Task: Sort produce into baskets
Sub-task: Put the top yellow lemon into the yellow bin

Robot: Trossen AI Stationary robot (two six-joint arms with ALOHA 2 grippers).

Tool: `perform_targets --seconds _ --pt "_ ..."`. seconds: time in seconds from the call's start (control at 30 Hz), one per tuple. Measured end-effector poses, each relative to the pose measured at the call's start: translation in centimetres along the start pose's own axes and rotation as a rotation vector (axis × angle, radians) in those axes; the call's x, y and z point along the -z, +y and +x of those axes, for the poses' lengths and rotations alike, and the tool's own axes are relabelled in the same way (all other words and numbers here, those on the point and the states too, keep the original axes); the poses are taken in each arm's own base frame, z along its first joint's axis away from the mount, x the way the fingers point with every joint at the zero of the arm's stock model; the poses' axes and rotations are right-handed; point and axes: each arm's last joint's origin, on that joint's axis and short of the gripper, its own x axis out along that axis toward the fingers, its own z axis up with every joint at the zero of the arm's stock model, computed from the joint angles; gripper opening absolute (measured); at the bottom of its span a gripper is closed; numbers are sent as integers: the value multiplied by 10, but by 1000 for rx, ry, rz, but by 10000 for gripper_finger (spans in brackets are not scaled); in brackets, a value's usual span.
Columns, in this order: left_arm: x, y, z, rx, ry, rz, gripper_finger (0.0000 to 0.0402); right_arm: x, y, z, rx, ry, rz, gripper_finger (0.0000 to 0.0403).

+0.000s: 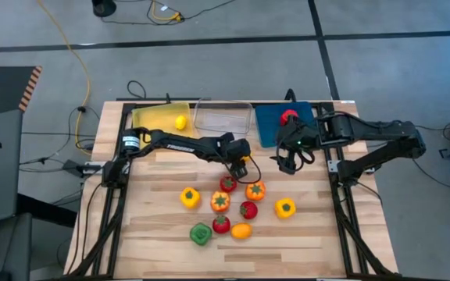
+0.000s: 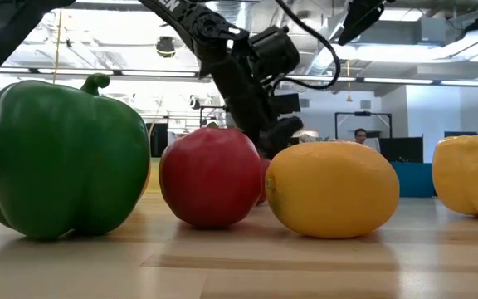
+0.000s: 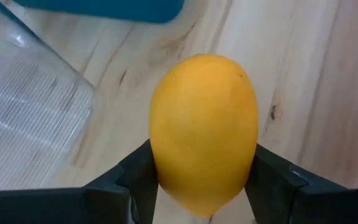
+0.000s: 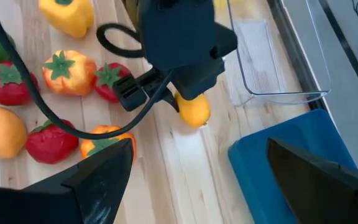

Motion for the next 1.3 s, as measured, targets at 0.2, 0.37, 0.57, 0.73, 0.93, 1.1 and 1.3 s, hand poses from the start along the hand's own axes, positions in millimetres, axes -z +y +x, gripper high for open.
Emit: perform_targets --seconds 0.2,0.37,0.57,0.73,0.93,1.1,1.3 --pt "-21 4 -34 41 77 118 182 0 0 0 0 0 1 396" --pt "-29 15 -76 28 172 275 182 0 0 0 0 0 1 396" --pt "-22 45 -116 -27 256 286 182 0 0 0 0 0 1 396" --pt "-10 79 -137 -66 338 221 182 0 0 0 0 0 1 396" --pt "17 124 -144 -110 442 132 183 0 0 0 0 0 1 396" --pt "41 157 -145 -140 524 49 183 0 0 0 0 0 2 396" --pt "61 183 -142 -152 592 5 184 0 0 0 0 0 2 396"
